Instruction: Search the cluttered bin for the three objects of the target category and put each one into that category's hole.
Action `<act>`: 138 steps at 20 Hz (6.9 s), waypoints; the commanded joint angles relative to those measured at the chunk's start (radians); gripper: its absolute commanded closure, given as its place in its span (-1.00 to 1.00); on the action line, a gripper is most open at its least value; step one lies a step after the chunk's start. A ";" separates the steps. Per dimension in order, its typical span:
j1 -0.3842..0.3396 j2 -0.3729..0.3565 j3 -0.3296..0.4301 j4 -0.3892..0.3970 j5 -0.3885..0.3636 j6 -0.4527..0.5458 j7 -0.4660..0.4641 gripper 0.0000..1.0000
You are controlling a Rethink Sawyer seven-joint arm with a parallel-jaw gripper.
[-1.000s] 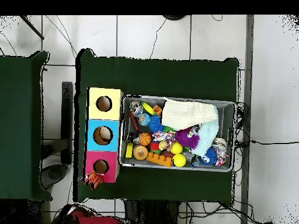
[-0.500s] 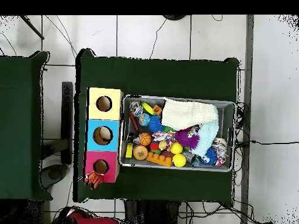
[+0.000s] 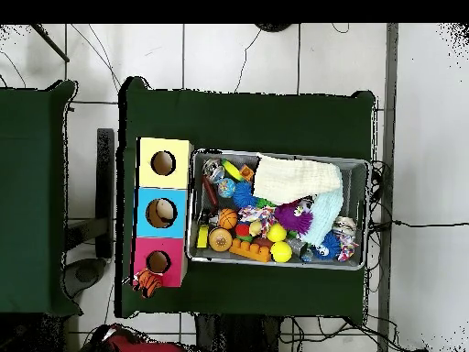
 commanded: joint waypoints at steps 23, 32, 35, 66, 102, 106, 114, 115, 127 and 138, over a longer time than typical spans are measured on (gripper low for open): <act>-0.009 0.074 -0.060 -0.206 -0.001 -0.041 0.118 -1.00; -0.009 0.047 -0.086 -0.224 -0.001 0.019 0.094 -1.00; -0.013 0.036 -0.086 -0.225 -0.004 0.035 0.090 -1.00; -0.006 0.033 -0.121 -0.273 -0.018 0.063 0.074 -1.00; 0.043 -0.085 -0.214 -0.382 -0.040 0.315 0.069 -1.00; -0.016 -0.078 -0.179 -0.345 -0.069 0.273 0.043 -1.00; -0.011 -0.079 -0.176 -0.353 -0.094 0.291 0.051 -1.00; -0.010 -0.077 -0.172 -0.354 -0.096 0.289 0.053 -1.00; -0.004 -0.082 -0.172 -0.342 -0.111 0.286 0.070 -1.00; 0.007 -0.129 -0.167 -0.285 -0.101 0.296 0.101 -1.00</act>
